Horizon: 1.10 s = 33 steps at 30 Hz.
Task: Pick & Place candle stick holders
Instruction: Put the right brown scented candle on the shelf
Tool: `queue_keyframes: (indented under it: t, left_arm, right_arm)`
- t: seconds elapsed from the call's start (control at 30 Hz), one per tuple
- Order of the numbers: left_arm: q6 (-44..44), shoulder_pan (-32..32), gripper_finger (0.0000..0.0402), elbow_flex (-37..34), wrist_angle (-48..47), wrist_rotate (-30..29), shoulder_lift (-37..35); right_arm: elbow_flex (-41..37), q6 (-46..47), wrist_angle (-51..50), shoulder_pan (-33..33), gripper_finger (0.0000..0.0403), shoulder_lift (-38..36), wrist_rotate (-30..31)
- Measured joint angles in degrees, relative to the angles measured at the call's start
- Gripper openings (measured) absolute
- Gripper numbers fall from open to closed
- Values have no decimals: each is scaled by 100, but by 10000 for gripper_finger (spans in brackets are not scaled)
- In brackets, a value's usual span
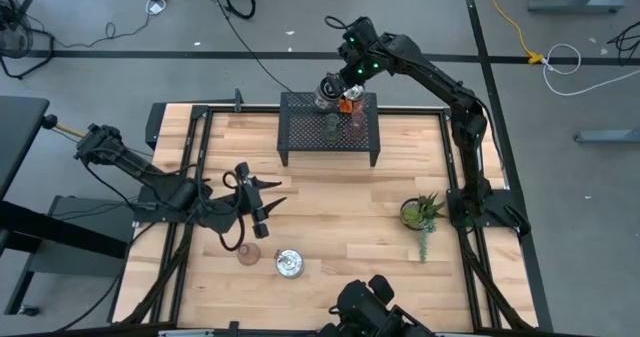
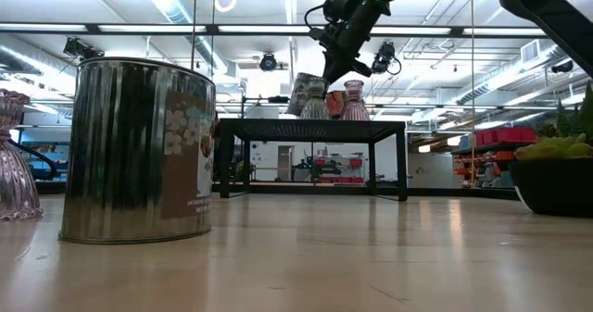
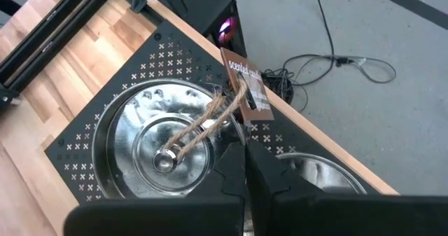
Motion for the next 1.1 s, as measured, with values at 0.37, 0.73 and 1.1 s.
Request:
queue_keyframes:
  t: [0.37, 0.73, 1.1]
  left_arm:
    - [0, 0, 177, 0, 0, 87, 0]
    - [0, 0, 177, 0, -2, 123, 0]
    - [-2, 0, 177, 0, -2, 125, 0]
  right_arm:
    - [0, 2, -60, -4, 0, 38, -82]
    - [0, -2, -58, -4, 0, 105, -162]
    - [0, -2, -60, -4, 3, 105, -314]
